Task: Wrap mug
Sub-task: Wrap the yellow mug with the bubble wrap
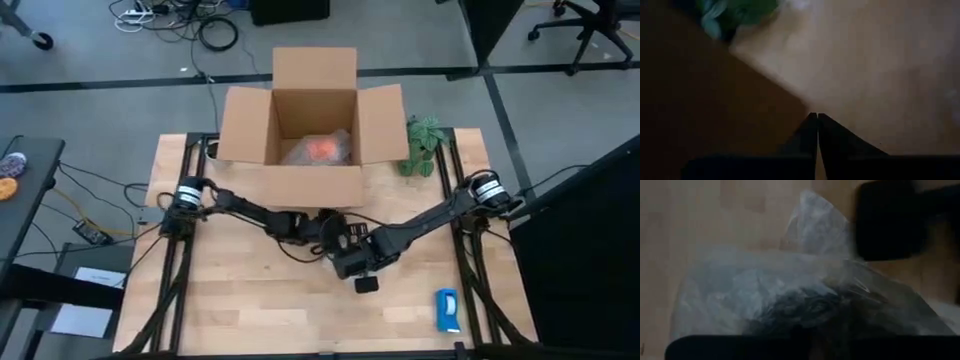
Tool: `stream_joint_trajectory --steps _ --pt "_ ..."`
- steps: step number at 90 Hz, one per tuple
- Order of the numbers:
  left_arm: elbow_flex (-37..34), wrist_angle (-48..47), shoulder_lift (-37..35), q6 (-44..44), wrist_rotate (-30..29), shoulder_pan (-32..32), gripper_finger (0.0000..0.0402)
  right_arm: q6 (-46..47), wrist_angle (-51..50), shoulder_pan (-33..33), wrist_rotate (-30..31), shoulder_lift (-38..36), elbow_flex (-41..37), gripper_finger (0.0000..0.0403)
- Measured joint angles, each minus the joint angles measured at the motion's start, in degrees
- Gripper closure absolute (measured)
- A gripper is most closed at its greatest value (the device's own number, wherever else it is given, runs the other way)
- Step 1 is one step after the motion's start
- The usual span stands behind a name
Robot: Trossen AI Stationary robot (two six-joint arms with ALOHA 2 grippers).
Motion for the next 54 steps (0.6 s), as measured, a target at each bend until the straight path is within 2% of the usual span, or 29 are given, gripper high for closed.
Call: stream_joint_trajectory --steps 14,26,33,40,49,54 --pt "-0.5 -13.1 -6.4 -8.1 0.0 -0.7 0.0402 1.2 0.3 -0.3 -0.8 -0.3 -0.1 0.0357" --pt "-4.7 -8.6 -10.5 -14.5 1.3 -4.1 0.0402 1.7 1.4 -1.3 -0.8 -0.1 -0.4 0.0334" --pt "-10.1 0.6 -12.3 -19.7 2.0 -6.9 0.0402 2.9 3.0 -1.9 -0.8 0.0 -1.7 0.0326" --pt "-16.6 17.3 -13.0 -21.9 3.1 -10.1 0.0402 3.8 4.3 -2.3 -1.0 0.0 -2.6 0.0325" --pt "-23.3 42.1 -11.7 -18.6 5.1 -13.3 0.0402 4.3 4.8 -2.7 -1.0 0.0 -2.8 0.0328" --pt "-24.7 51.0 -10.5 -15.8 5.9 -14.2 0.0402 4.2 6.1 -3.0 -1.7 0.0 -2.9 0.0329"
